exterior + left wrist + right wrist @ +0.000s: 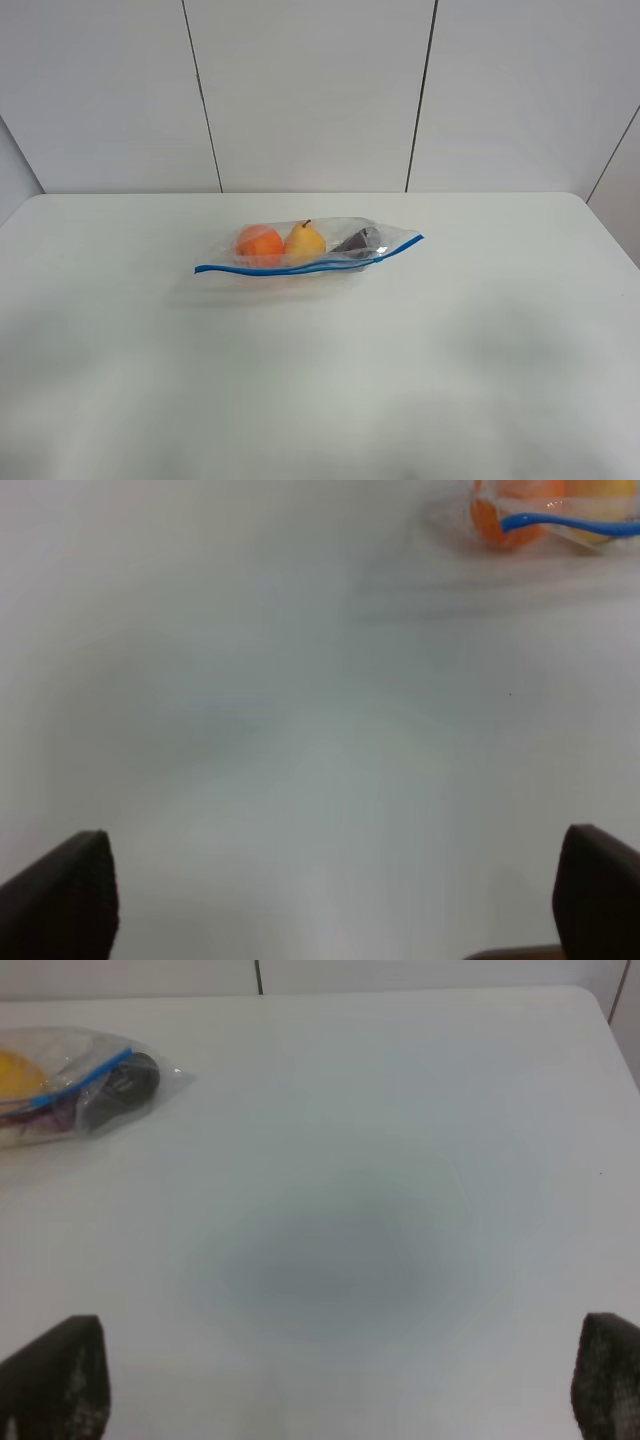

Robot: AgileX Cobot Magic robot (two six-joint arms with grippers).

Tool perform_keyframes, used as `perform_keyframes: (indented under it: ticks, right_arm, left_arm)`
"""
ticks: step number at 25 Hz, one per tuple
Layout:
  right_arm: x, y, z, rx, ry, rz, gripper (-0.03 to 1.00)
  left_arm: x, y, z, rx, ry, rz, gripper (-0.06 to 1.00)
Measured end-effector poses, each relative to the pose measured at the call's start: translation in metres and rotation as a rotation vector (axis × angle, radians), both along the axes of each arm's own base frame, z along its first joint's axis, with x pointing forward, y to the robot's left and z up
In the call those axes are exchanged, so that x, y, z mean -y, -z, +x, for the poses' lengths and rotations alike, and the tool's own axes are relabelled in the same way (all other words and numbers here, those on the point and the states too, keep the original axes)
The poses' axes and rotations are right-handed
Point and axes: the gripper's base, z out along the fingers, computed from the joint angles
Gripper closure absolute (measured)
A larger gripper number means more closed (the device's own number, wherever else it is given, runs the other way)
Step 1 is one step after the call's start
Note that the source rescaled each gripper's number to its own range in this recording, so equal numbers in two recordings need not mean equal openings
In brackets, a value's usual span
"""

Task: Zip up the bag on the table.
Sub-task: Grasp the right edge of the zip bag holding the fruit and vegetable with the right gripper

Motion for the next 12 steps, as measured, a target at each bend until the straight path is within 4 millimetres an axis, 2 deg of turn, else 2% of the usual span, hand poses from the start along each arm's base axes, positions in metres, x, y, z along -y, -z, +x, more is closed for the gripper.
perform_keyframes:
  ticks: [8,12]
  right_arm:
    - [0.0,-0.001,0.002,-0.01,0.0,0.0,-0.03]
    - [0.0,-0.023,0.02,-0.066,-0.001,0.006,-0.03]
  left_arm:
    - [0.0,0.0,0.0,-0.001,0.0,0.0,-0.05]
    - [0.0,0.0,0.0,-0.001,0.0,0.0,-0.05]
